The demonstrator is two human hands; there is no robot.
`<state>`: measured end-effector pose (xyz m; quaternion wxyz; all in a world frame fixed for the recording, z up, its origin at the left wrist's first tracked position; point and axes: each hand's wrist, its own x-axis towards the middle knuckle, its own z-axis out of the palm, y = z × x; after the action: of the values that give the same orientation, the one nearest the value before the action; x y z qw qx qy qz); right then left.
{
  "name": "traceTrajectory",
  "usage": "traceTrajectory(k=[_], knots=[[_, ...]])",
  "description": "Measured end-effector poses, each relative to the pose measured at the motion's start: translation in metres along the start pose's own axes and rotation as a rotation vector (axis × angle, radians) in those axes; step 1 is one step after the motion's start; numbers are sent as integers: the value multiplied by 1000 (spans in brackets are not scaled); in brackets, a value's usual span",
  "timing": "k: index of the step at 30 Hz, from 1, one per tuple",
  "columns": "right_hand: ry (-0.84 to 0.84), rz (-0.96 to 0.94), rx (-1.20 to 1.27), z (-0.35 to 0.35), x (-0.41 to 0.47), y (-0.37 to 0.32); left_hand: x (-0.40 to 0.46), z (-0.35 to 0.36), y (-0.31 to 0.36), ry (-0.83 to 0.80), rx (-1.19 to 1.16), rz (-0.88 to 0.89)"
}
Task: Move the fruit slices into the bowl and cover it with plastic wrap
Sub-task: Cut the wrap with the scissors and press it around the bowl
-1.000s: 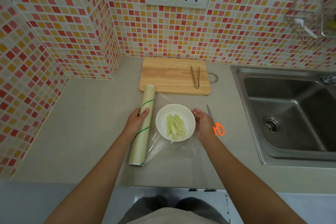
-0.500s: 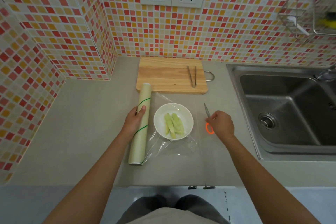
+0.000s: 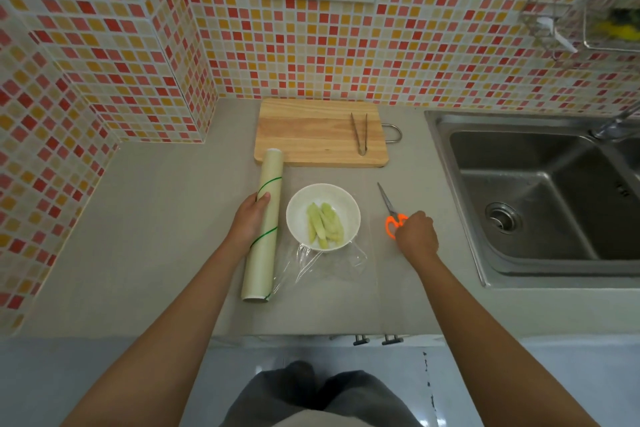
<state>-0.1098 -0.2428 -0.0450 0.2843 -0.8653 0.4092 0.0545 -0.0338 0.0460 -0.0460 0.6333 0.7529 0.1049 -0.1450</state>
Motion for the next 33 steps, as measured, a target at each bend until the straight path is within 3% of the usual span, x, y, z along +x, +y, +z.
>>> traceTrajectory(k=[8, 12, 20, 24, 28, 33], knots=[[-30, -192, -333, -5, -2, -3, -2, 1, 5, 20, -6, -9], [-85, -210, -351, -7, 0, -1, -3, 3, 7, 36, -6, -16], [-154, -126, -140, -8, -3, -1, -7, -1, 10, 55, 17, -5], [-184, -53, 123, -7, -29, -15, -5, -6, 12, 34, 30, -10], [-429, 9, 523, -15, -92, -35, -2, -11, 11, 11, 20, -2], [-574, -39, 702, -12, -149, -42, 2, -10, 8, -2, 48, 8]])
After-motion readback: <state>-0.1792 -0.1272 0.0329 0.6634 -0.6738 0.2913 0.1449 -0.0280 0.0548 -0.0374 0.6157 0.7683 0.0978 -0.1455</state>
